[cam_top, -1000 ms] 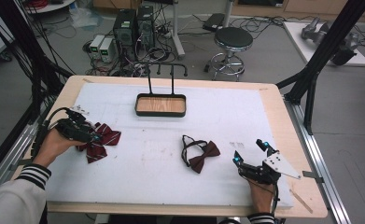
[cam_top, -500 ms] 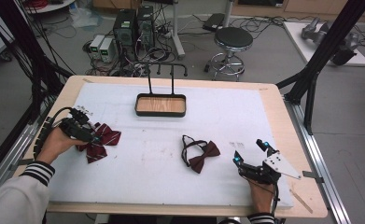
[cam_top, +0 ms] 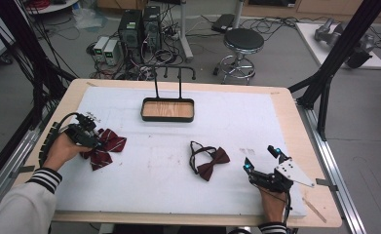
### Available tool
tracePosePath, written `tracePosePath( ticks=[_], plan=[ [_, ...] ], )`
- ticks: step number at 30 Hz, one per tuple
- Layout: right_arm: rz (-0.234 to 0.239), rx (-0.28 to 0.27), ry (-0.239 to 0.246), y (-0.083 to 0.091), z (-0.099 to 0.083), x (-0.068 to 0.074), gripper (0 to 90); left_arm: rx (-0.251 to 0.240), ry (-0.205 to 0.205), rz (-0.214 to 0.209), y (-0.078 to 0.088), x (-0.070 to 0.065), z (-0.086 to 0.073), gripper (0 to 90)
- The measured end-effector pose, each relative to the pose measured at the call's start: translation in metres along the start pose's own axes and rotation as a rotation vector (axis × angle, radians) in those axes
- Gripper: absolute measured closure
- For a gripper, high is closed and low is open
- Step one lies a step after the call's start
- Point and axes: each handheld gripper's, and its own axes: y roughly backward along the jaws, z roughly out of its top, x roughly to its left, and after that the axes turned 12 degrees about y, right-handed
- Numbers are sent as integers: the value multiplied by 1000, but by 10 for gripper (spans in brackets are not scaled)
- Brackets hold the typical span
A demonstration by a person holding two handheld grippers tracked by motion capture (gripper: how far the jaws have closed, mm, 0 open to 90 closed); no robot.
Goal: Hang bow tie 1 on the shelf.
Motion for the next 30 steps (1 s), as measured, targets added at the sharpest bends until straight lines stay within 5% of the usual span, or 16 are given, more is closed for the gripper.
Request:
tracePosePath(
  ticks=[14,30],
  plan=[
    [0,-1,1,0,0,0,61,-33,-3,9,2,-1,-2,751],
    [-1,-1,2,0,0,0,60,-231,-29,-25,21,-8,0,754]
  ],
)
